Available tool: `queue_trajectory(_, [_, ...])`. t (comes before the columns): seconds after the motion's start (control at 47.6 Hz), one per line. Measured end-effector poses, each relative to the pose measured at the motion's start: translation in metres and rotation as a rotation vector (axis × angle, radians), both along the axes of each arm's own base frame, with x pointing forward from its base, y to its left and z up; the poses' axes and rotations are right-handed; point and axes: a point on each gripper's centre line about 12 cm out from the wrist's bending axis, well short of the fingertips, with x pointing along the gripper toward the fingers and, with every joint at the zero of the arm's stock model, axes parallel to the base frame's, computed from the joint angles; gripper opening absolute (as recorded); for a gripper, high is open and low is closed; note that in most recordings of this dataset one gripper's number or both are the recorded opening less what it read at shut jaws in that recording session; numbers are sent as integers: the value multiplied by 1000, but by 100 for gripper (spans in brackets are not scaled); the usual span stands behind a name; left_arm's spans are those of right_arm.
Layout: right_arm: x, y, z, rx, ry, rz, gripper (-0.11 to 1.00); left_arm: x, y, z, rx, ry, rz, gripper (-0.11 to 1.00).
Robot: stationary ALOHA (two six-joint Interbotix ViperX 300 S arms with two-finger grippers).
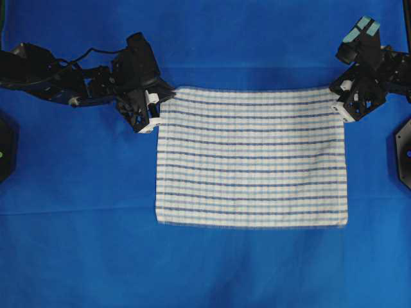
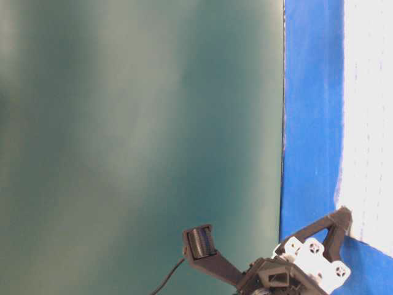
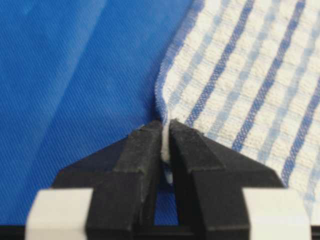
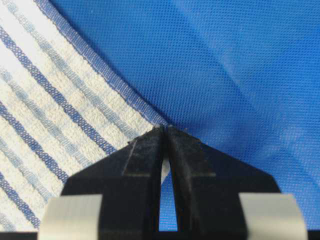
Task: Fold the blue towel.
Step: 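Lift the far edge and fold it toward the near edge, then release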
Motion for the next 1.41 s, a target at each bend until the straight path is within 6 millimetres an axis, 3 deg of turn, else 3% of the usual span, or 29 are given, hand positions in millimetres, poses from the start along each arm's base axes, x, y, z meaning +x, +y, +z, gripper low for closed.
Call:
queue_trajectory(0.273, [-2,1,32,-65,-95,-3,5,-3,-4,29,12,-30,-13,2])
queue_trajectory(0.399, [-6,4,43,-79,-121,-5,5,-3,-4,33,15,-39,-13,2])
queue_trajectory(0.735, [-7,22,42,-20,-119,14,5,-3,-14,42,9,-33,-38,2])
queue_trajectory(1.008, [-2,61,46,49,-152,117,5,1,-52,63,8,-63,-144,2])
queue_trajectory(1.407, [4,130,48,183,-166,335,5,-1,-134,58,-50,-6,-347,2])
